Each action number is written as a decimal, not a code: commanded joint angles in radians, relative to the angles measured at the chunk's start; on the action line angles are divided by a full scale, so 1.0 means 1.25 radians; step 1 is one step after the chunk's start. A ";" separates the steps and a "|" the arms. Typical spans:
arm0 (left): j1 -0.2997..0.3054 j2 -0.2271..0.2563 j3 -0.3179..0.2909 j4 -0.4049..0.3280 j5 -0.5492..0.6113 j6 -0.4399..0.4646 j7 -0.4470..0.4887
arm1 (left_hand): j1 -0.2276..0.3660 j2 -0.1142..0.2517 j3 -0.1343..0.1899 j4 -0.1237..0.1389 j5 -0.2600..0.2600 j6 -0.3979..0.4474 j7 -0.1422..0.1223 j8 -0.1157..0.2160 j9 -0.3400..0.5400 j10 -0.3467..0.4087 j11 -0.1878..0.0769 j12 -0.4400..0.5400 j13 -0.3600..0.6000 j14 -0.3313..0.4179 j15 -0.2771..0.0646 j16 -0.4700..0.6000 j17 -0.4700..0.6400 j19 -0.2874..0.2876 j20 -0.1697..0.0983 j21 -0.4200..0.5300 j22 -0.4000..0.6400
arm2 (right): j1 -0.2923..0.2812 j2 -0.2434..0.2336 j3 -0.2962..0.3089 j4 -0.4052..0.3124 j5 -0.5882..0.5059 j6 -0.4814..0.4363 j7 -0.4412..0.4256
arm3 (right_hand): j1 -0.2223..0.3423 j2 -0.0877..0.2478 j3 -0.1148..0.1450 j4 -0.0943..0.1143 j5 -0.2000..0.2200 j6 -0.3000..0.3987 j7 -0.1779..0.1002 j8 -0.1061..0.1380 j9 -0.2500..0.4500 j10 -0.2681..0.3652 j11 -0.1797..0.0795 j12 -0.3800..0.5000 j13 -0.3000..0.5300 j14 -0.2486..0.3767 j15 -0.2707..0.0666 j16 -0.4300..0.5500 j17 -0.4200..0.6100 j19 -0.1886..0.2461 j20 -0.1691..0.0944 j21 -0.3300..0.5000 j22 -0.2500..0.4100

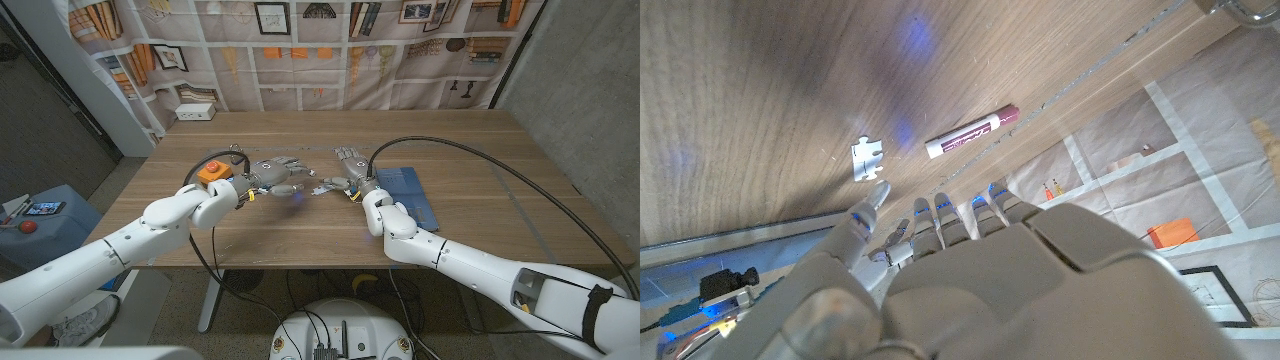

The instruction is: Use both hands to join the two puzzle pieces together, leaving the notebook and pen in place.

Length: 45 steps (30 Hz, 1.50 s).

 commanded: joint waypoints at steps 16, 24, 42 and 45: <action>0.048 -0.049 -0.052 0.000 -0.108 0.130 0.104 | 0.005 0.072 0.002 -0.003 -0.002 0.008 -0.001 0.003 0.000 -0.001 0.003 0.001 0.002 0.008 -0.075 0.002 0.002 0.012 -0.044 0.001 0.001 | -0.027 -0.035 0.095 -0.046 0.094 0.081 -0.025 | -0.047 0.023 -0.007 0.024 -0.002 0.018 -0.005 0.003 0.000 0.020 -0.003 0.010 0.002 0.019 -0.015 0.015 0.006 0.023 -0.015 0.008 0.001; 0.041 -0.063 -0.059 0.022 -0.148 0.144 0.154 | 0.007 0.072 0.004 -0.005 -0.001 0.010 0.003 0.003 0.000 0.002 0.006 0.002 0.002 0.013 -0.072 0.002 0.001 0.022 -0.039 0.003 0.001 | -0.031 -0.051 0.118 -0.060 0.118 0.086 -0.023 | -0.067 0.037 -0.011 0.037 -0.004 0.034 -0.003 0.006 0.000 0.040 -0.009 0.015 0.002 0.027 -0.022 0.018 0.008 0.031 -0.021 0.009 0.001; 0.010 -0.114 -0.061 0.110 -0.285 0.104 0.233 | 0.009 0.072 0.004 -0.007 -0.002 0.004 0.006 -0.001 -0.001 -0.008 0.011 -0.001 0.002 0.012 -0.066 0.000 0.001 0.023 -0.039 -0.001 0.000 | -0.057 -0.070 0.177 -0.088 0.203 0.092 -0.034 | -0.094 0.050 -0.018 0.052 -0.008 0.038 0.000 0.003 0.000 0.056 -0.012 0.015 0.001 0.036 -0.042 0.021 0.010 0.043 -0.033 0.009 0.001; 0.005 -0.123 -0.064 0.129 -0.310 0.090 0.248 | 0.009 0.071 0.005 -0.008 -0.002 0.003 0.008 -0.002 -0.001 -0.009 0.011 -0.001 0.002 0.011 -0.065 0.000 0.001 0.023 -0.039 -0.001 0.000 | -0.058 -0.076 0.186 -0.089 0.219 0.104 -0.033 | -0.096 0.052 -0.018 0.054 -0.008 0.038 0.000 0.003 0.000 0.056 -0.012 0.014 0.001 0.037 -0.043 0.021 0.010 0.045 -0.034 0.009 0.001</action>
